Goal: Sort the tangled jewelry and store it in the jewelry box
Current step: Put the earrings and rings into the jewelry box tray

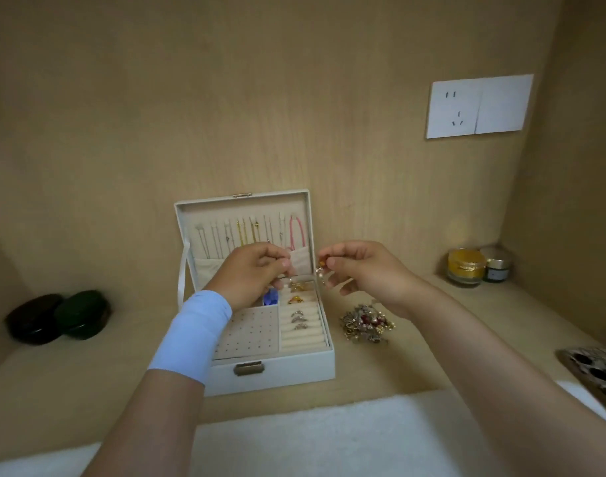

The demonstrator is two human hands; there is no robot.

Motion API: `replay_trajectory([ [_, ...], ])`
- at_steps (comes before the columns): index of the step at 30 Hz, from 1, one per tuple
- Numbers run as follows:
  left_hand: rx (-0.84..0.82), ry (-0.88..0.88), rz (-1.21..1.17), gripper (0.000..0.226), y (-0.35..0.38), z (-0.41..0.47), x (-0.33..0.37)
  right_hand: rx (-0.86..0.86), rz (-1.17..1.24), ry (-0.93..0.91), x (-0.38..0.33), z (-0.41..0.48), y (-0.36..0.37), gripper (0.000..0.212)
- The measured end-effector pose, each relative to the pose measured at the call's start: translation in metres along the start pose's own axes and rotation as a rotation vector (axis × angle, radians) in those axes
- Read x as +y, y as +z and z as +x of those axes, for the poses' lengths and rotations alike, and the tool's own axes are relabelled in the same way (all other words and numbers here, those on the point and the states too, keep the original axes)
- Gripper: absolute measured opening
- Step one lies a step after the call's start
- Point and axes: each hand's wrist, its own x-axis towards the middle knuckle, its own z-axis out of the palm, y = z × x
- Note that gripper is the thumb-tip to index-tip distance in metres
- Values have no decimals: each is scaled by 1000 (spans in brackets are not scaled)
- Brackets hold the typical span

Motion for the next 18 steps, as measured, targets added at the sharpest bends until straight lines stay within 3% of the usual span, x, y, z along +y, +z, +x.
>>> replay_trajectory([
  [9,178,29,80,11,-63,-5,-47,-106,-253,59,-7,53,84,11],
  [18,206,-28,-14,13,-70,4,-65,-220,-951,-109,11,83,102,12],
])
